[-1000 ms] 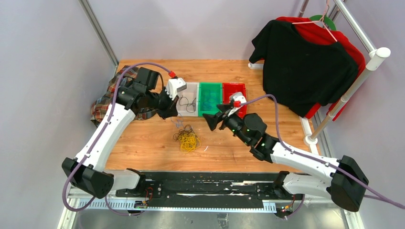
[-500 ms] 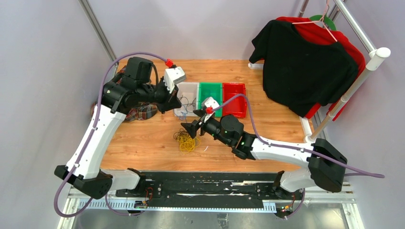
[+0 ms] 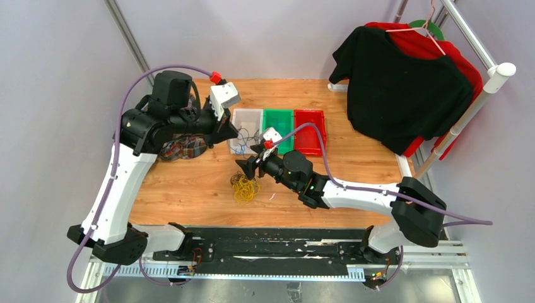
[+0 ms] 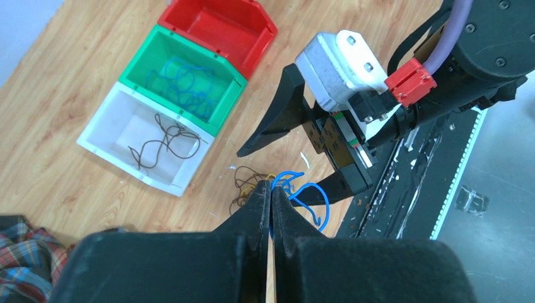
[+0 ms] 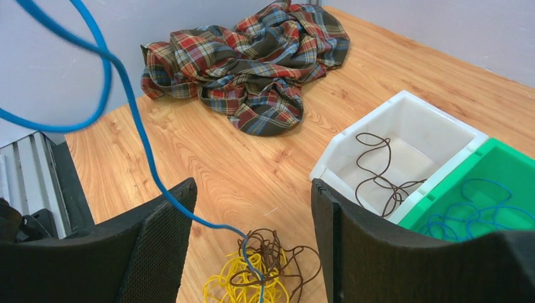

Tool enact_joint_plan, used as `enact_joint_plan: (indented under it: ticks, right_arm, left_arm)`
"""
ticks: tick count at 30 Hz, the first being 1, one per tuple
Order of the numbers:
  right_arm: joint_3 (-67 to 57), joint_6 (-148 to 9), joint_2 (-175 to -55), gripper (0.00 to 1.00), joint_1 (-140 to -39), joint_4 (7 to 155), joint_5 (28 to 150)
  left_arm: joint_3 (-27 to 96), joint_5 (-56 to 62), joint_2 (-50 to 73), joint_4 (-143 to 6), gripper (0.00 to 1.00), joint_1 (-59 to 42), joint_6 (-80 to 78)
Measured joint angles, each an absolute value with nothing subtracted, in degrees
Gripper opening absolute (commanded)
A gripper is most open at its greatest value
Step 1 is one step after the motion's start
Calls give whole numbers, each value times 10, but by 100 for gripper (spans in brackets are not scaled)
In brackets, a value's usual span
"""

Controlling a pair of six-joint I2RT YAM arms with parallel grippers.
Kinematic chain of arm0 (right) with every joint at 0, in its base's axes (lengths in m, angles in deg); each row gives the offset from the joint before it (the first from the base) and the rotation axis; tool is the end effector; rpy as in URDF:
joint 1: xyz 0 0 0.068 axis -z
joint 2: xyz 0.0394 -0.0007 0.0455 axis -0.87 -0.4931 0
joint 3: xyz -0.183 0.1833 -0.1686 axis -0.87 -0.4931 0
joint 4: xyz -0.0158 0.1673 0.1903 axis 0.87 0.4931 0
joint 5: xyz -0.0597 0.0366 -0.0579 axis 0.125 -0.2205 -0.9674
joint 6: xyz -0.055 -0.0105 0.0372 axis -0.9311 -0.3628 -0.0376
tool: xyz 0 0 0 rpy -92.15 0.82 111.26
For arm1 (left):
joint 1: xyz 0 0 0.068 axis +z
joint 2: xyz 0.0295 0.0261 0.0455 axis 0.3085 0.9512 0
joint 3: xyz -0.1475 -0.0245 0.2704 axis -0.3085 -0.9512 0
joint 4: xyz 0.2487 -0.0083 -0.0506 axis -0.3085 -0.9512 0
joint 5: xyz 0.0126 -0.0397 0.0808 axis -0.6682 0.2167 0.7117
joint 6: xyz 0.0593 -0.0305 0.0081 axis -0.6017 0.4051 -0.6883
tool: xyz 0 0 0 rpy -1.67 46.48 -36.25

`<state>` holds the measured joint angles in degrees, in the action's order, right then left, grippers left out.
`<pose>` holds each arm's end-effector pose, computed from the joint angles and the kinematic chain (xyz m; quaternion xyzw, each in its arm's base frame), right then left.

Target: Untangle the cables

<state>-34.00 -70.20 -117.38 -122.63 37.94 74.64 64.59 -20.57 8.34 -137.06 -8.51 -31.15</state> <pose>0.1632 0.2955 0.3310 -0.2770 0.6139 0.3809 0.6335 0.1656 -0.1143 0.5005 0.4428 0.7443 -0.2764 0.4165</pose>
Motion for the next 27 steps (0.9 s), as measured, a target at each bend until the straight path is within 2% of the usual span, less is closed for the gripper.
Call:
enact_joint_plan:
  ticks: [27]
  right_arm:
    - [-343,-658,-1277,61,-1226,336,718]
  left_arm:
    - [863,-212,88,-1373,1,-85,-316]
